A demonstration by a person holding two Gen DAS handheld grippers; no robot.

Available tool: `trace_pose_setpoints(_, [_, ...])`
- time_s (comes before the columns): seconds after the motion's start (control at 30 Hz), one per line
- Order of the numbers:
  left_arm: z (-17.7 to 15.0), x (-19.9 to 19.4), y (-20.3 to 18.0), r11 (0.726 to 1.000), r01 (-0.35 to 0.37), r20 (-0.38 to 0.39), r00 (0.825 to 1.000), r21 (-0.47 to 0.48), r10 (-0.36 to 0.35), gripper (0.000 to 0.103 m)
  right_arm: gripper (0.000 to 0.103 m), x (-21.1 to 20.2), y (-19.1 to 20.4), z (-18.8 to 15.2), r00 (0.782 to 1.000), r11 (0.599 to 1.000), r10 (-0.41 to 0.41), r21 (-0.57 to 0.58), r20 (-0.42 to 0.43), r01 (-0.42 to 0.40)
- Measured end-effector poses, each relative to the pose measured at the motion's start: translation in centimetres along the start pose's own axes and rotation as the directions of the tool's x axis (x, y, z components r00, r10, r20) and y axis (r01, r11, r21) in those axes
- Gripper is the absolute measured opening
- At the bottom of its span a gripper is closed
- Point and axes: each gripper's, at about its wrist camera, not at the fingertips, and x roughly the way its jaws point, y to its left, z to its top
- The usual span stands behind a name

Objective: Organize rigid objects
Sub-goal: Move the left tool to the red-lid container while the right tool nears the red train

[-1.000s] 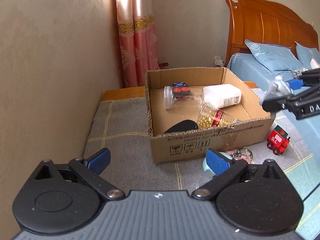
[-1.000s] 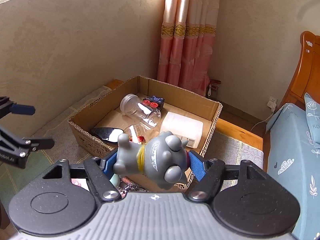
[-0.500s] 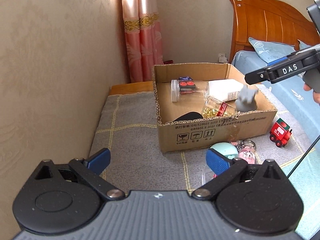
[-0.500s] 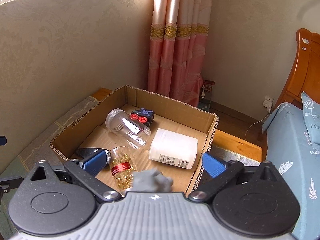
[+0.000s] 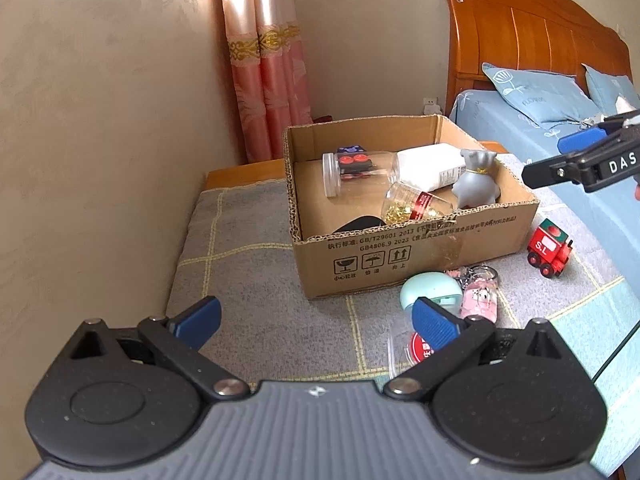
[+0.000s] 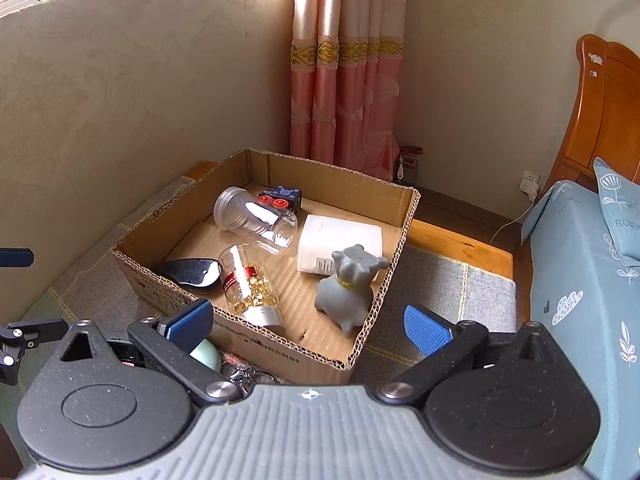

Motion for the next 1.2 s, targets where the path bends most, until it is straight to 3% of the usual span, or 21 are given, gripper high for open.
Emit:
trace_pose_setpoints(0.53, [-2.7,0.4,-0.2,1.0,0.015,-0.074,0.997,-0.012,-0.016,0.101,0.103,1.1,-1.7,-7.1,0.998,0.996,0.017,0.083,-0.067,-0.011])
trace_pose_setpoints(0.87, [-3.3,0.9,-0.4,1.0,0.014,-0.101,0.995,-0.018,-0.016,0.101,0.103,4.1,-2.6,-6.6,0.995,0.991,0.069,0.119,-0.068,-0.061])
trace_pose_setpoints(1.2, [-3.3,0.8,-0.3,1.0,0.02,-0.098,0.995,-0.021,-0.022,0.101,0.103,2.8,0.4,-6.8,0.982,0.985,0.17,0.056,-0.083,-0.166])
